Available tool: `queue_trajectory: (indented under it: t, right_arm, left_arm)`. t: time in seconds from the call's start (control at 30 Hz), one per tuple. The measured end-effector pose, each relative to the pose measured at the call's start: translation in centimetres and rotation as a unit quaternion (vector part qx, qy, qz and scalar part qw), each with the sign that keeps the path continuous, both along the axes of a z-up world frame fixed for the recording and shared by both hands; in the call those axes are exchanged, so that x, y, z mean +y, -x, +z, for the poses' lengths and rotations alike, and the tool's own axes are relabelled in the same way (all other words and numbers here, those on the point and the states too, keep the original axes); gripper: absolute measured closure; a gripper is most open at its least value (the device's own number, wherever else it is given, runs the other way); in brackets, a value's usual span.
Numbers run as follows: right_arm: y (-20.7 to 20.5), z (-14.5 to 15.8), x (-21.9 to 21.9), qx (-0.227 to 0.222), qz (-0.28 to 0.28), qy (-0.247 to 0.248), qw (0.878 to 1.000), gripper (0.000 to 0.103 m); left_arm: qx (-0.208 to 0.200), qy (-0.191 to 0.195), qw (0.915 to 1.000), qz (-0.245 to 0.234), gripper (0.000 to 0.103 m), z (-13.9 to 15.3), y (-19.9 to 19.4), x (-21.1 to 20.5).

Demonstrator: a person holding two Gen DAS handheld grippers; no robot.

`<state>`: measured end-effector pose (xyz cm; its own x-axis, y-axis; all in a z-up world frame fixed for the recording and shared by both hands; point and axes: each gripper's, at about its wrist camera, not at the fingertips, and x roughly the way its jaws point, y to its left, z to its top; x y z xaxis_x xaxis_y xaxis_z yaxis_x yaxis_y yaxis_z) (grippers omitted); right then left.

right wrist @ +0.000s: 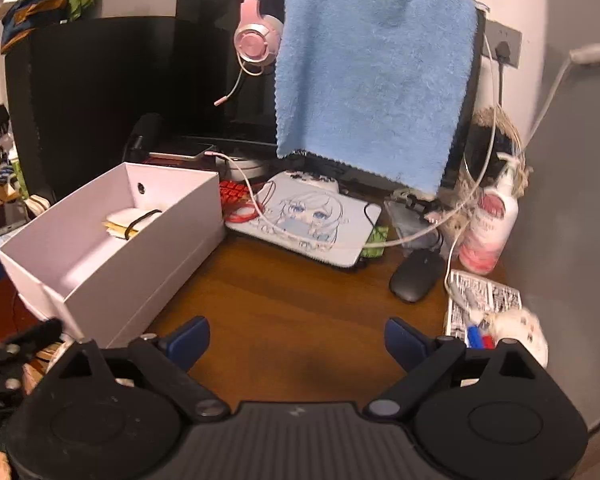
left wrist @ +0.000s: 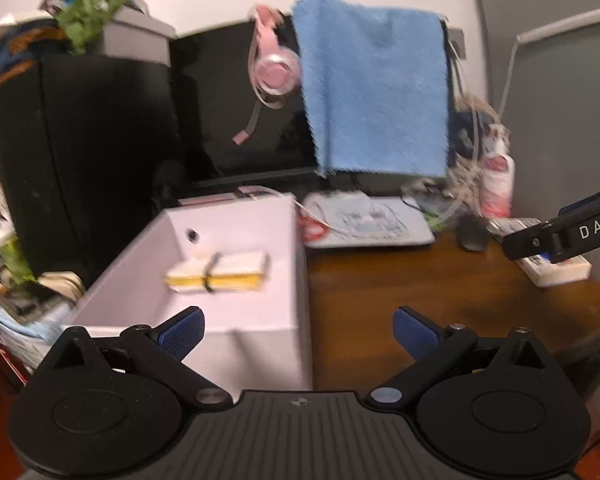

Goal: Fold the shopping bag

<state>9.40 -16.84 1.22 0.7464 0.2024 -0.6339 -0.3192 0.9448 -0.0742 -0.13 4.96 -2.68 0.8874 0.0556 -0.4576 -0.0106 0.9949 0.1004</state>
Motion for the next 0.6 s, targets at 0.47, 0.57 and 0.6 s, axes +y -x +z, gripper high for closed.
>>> queue_trajectory:
  t: [0.47, 0.57, 0.6]
  right_arm:
    - [4.3, -1.3, -1.7, -0.018, -0.091, -0.012, 0.996, 0.009]
    - [5.3, -1.0, -1.7, -0.027, -0.093, -0.021, 0.995, 0.009]
    - [5.6, -0.9, -1.7, -0.031, -0.092, -0.026, 0.995, 0.009]
  left_arm:
    - [0.005, -0.026, 0.9991, 0.033, 0.001, 1.1, -0.2, -4.1]
    - [0.006, -0.015, 0.9990, 0.041, 0.001, 1.5, 0.1, -4.0]
    - [0.006, -0.011, 0.9990, 0.043, 0.001, 1.6, 0.2, -4.0]
